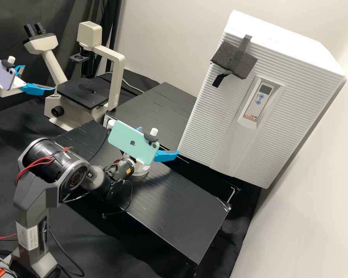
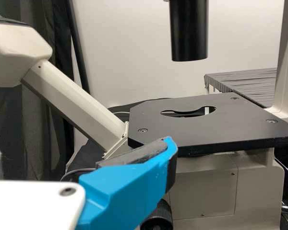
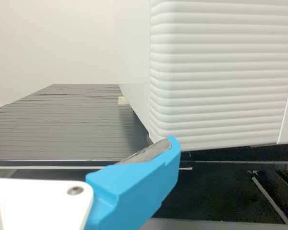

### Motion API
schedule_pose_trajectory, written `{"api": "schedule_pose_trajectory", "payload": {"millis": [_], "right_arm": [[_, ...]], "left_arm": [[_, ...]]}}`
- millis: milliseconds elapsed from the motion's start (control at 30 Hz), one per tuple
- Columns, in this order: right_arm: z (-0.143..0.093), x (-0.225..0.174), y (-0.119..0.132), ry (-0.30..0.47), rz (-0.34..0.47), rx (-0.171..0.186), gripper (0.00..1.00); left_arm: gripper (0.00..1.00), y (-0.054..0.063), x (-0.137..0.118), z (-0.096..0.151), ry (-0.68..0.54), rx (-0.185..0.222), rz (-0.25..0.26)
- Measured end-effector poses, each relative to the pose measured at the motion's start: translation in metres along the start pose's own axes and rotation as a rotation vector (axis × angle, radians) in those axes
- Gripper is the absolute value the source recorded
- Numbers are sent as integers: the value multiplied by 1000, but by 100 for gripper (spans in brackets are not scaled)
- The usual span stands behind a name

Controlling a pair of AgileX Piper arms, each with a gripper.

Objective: Open the petri dish lid.

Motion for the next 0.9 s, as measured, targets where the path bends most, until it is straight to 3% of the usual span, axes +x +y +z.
{"api": "schedule_pose_trajectory", "payload": {"millis": [400, 700, 900], "right_arm": [[6, -17, 2, -20, 3, -2, 100], [2, -58, 8, 62, 91, 3, 100], [4, -73, -1, 78, 72, 5, 100]], "left_arm": [[100, 0, 0, 0, 0, 0, 0], [100, 0, 0, 0, 0, 0, 0], [100, 0, 0, 0, 0, 0, 0]]}}
